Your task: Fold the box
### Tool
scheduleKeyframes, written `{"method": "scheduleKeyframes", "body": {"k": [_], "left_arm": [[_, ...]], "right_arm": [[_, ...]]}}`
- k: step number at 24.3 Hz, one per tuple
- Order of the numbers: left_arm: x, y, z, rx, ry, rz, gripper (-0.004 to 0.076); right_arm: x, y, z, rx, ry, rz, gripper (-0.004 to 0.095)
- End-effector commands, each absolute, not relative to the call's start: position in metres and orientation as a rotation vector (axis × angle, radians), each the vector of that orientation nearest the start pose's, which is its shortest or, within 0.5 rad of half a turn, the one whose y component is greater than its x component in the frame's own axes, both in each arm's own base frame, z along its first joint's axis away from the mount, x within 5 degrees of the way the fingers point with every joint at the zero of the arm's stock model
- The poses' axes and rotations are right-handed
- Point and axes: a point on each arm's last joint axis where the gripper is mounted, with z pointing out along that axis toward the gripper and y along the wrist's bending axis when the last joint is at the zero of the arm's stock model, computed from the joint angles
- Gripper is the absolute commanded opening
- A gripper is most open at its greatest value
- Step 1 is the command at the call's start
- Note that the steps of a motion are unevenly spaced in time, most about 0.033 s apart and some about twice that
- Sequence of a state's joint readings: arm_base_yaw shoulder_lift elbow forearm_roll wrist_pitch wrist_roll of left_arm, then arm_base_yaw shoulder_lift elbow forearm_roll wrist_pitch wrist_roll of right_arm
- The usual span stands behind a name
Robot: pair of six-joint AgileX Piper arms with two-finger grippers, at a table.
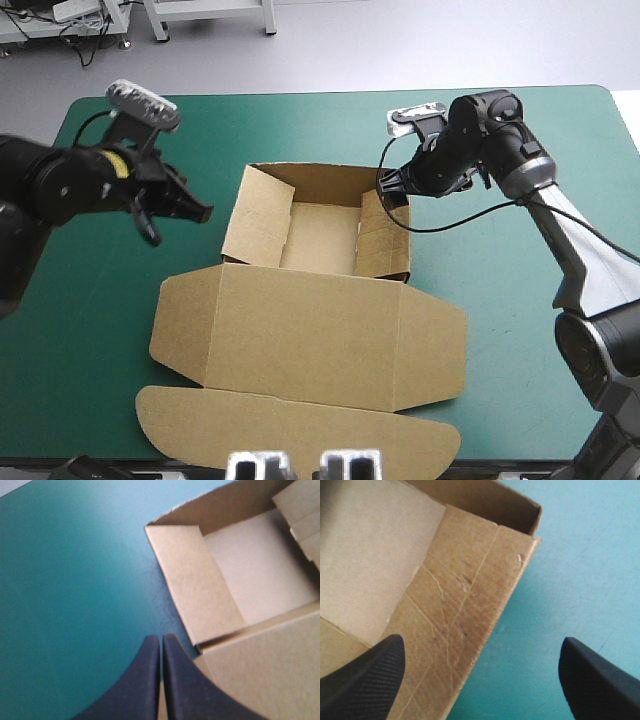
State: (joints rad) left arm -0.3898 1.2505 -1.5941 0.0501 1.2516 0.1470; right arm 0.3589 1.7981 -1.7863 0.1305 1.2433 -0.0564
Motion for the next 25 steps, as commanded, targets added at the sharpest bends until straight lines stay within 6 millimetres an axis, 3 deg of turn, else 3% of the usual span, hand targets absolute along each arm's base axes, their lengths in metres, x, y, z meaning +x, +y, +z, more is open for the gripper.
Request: {"method": "scheduleKeyframes", "body": {"k": [1,5,10,12,13,17,22,25], "left_arm": [[0.163,-0.059,0.454,0.580,2.317,-0.028,-0.0003],[0.113,-0.039,0.418,0.489,2.367,-0.062,-0.0004],[0.091,-0.028,0.389,0.411,2.408,-0.063,-0.0004],[0.088,-0.025,0.385,0.376,2.415,-0.056,-0.0004],[0.088,-0.025,0.386,0.376,2.413,-0.059,-0.0004],[0.088,-0.026,0.386,0.376,2.407,-0.061,-0.0004],[0.088,-0.026,0.386,0.376,2.407,-0.061,-0.0004],[0.088,-0.026,0.386,0.376,2.408,-0.062,-0.0004]], "right_arm": [[0.355,0.142,0.351,-0.553,2.688,0.264,0.0762],[0.368,0.149,0.323,-0.558,2.763,0.278,0.0762],[0.377,0.155,0.299,-0.554,2.826,0.320,0.0673],[0.380,0.158,0.292,-0.553,2.844,0.343,0.0504],[0.381,0.159,0.289,-0.582,2.844,0.339,0.0363],[0.382,0.157,0.291,-0.681,2.809,0.301,-0.0007],[0.391,0.147,0.311,-0.693,2.727,0.159,-0.0020],[0.401,0.127,0.328,-0.631,2.677,0.083,-0.0020]]}}
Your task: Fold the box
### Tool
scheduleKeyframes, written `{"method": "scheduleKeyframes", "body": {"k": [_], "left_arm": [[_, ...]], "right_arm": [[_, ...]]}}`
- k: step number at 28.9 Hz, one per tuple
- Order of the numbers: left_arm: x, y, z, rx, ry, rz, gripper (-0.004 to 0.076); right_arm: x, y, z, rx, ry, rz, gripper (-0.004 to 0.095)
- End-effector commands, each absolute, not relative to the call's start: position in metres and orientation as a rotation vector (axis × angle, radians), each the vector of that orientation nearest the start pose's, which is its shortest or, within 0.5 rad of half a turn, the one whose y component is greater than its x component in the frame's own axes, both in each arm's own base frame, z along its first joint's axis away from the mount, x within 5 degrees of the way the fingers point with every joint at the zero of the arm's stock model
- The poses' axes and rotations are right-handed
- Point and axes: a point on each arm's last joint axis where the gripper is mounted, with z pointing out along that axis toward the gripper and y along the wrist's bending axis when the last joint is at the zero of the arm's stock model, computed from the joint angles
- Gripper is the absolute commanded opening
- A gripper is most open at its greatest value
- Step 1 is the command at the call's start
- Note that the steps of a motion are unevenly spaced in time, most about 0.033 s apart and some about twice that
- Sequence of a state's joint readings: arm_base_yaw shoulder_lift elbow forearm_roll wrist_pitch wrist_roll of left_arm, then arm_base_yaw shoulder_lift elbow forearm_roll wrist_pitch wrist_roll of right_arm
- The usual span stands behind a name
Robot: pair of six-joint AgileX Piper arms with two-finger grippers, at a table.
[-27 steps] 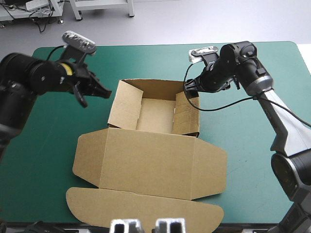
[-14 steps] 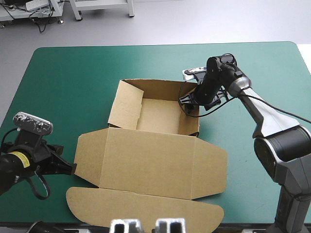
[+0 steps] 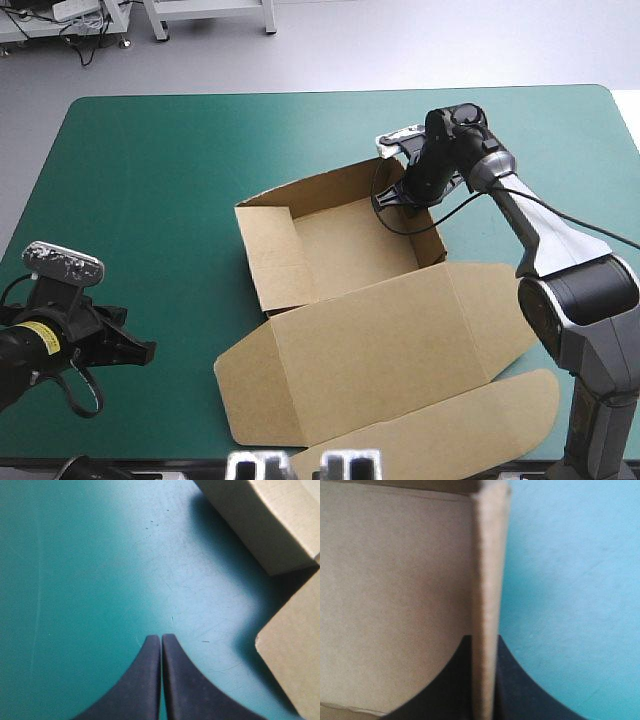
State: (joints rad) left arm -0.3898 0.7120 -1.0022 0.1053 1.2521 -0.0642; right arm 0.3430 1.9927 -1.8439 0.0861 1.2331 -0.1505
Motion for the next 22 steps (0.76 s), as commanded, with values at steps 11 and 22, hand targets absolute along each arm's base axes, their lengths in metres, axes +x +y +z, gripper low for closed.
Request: {"method": "scheduleKeyframes", "body": {"k": [11,22], "left_arm": [[0.091,-0.027,0.389,0.372,2.359,-0.075,-0.0004],[0.094,-0.032,0.393,0.367,2.297,-0.139,-0.0005]], "right_arm": [[0.421,-0.072,0.361,0.001,2.612,-0.134,-0.0020],[0.400,-0.207,0.330,0.366,2.581,-0.102,-0.0020]]}}
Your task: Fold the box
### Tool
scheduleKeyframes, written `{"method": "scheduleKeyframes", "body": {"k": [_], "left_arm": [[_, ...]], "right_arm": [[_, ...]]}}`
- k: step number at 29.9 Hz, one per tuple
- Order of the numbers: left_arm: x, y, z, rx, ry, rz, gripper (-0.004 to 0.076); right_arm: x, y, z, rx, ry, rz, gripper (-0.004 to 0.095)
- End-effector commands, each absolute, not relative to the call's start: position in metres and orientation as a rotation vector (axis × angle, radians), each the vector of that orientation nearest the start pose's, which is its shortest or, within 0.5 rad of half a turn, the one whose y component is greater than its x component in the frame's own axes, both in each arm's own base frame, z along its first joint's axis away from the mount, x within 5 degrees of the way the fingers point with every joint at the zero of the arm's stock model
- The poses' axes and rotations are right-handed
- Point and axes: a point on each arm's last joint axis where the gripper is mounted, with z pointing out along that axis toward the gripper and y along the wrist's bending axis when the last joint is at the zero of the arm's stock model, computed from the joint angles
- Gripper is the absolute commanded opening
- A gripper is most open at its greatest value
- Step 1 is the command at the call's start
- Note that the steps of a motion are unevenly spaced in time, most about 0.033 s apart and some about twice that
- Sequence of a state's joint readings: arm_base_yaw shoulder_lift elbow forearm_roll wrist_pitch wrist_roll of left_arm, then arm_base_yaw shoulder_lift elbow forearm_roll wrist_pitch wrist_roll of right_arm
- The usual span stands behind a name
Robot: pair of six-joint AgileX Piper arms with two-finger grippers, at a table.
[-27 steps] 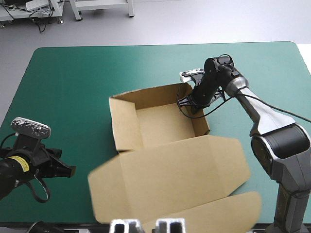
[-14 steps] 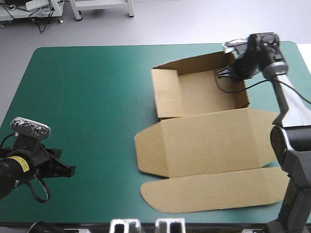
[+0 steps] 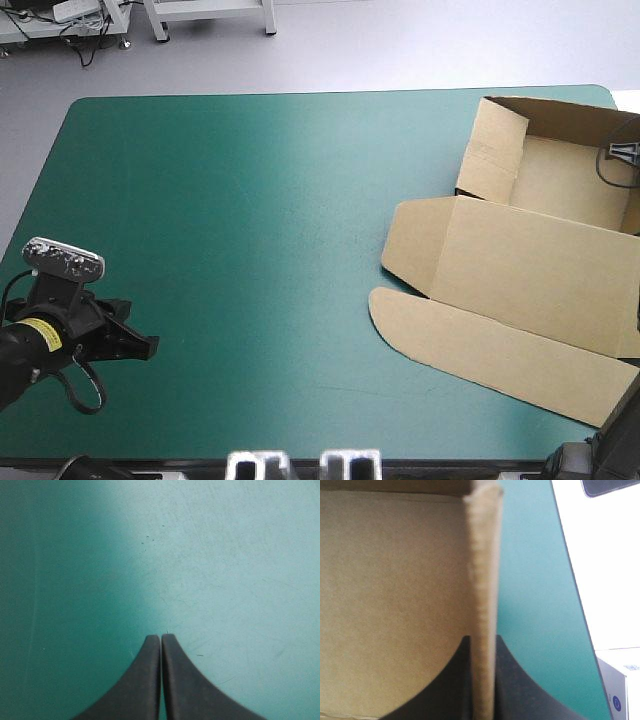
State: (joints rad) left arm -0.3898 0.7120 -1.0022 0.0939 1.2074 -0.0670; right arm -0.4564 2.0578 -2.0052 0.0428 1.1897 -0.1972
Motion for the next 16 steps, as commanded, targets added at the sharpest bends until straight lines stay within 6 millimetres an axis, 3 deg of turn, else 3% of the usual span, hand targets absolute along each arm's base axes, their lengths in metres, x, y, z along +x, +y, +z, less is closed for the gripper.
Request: {"method": "scheduleKeyframes", "body": {"k": [1,4,6,9,12,14,16], "left_arm": [[0.094,-0.032,0.393,0.367,2.300,-0.138,-0.0005],[0.094,-0.032,0.392,0.368,2.304,-0.137,-0.0005],[0.094,-0.032,0.392,0.368,2.306,-0.136,-0.0005],[0.093,-0.031,0.391,0.365,2.322,-0.132,-0.0005],[0.091,-0.030,0.390,0.367,2.348,-0.120,-0.0005],[0.091,-0.030,0.389,0.368,2.353,-0.119,-0.0005],[0.091,-0.030,0.389,0.368,2.353,-0.119,-0.0005]], "right_arm": [[0.400,-0.211,0.326,0.347,2.594,-0.085,-0.0020],[0.402,-0.214,0.319,0.318,2.607,-0.083,-0.0011],[0.404,-0.215,0.317,0.318,2.603,-0.088,0.0055],[0.405,-0.215,0.318,0.282,2.593,-0.107,0.0291],[0.406,-0.216,0.320,0.281,2.574,-0.117,0.0630],[0.407,-0.217,0.325,0.281,2.553,-0.129,0.0767],[0.407,-0.218,0.334,0.272,2.527,-0.163,0.0805]]}}
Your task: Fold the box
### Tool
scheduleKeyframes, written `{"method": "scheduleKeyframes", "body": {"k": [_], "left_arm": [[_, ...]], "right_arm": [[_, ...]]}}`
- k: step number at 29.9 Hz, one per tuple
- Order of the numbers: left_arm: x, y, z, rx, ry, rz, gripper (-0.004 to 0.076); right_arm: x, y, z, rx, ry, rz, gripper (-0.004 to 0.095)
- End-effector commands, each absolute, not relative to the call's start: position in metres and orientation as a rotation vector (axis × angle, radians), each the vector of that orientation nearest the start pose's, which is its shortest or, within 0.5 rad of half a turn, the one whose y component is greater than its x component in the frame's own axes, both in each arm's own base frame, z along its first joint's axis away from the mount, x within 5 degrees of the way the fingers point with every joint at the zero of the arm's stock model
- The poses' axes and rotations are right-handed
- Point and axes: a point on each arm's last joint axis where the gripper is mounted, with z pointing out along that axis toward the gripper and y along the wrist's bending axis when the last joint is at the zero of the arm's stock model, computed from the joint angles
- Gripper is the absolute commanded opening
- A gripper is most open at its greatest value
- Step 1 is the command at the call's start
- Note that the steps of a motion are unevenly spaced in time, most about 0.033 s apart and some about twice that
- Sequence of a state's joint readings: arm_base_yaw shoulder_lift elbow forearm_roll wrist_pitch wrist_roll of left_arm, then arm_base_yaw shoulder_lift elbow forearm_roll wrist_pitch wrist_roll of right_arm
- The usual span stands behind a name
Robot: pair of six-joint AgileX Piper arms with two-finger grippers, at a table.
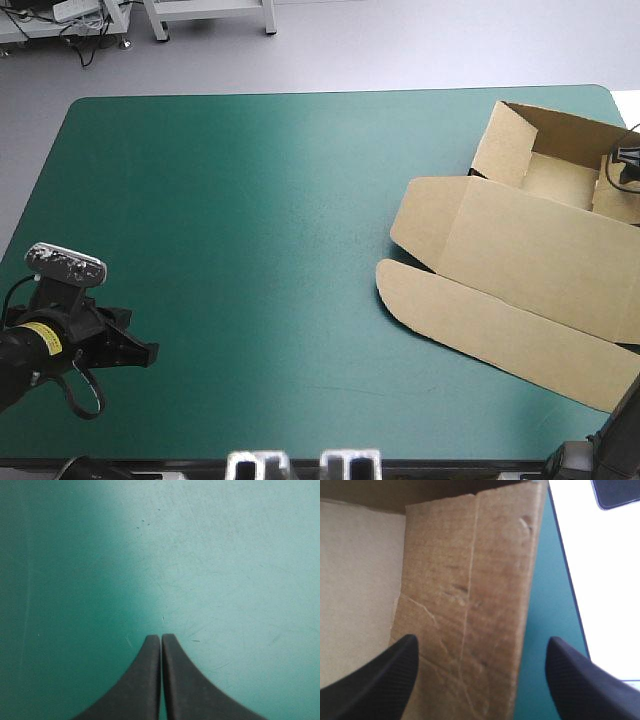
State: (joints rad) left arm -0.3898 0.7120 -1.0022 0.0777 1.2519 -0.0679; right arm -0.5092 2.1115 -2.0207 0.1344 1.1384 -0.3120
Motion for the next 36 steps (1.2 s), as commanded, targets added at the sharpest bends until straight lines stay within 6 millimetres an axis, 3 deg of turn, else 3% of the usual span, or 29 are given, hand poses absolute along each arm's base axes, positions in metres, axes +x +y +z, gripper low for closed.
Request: {"method": "scheduleKeyframes", "body": {"k": [1,6,9,12,18,25,29,33,36], "left_arm": [[0.091,-0.030,0.389,0.368,2.353,-0.119,-0.0005],[0.091,-0.030,0.389,0.368,2.353,-0.119,-0.0005],[0.091,-0.030,0.389,0.368,2.353,-0.119,-0.0005],[0.091,-0.030,0.389,0.368,2.353,-0.119,-0.0006],[0.091,-0.029,0.389,0.367,2.350,-0.109,-0.0007],[0.091,-0.030,0.390,0.367,2.348,-0.125,-0.0010],[0.093,-0.031,0.391,0.366,2.332,-0.133,-0.0010],[0.094,-0.032,0.392,0.363,2.305,-0.143,-0.0010],[0.095,-0.034,0.394,0.361,2.285,-0.169,-0.0010]], "right_arm": [[0.406,-0.218,0.341,0.266,2.514,-0.179,0.0802],[0.394,-0.210,0.394,0.301,2.423,-0.182,0.0747],[0.380,-0.190,0.437,0.291,2.304,-0.057,0.0658],[0.366,-0.161,0.472,0.196,2.172,0.129,0.0490],[0.342,-0.092,0.523,-0.162,1.975,0.288,-0.0021],[0.324,-0.005,0.545,-0.377,1.939,0.320,-0.0017],[0.306,0.040,0.554,-0.493,1.934,0.253,-0.0017],[0.285,0.070,0.562,-0.520,1.933,0.159,-0.0017],[0.266,0.084,0.560,-0.541,1.950,0.184,-0.0018]]}}
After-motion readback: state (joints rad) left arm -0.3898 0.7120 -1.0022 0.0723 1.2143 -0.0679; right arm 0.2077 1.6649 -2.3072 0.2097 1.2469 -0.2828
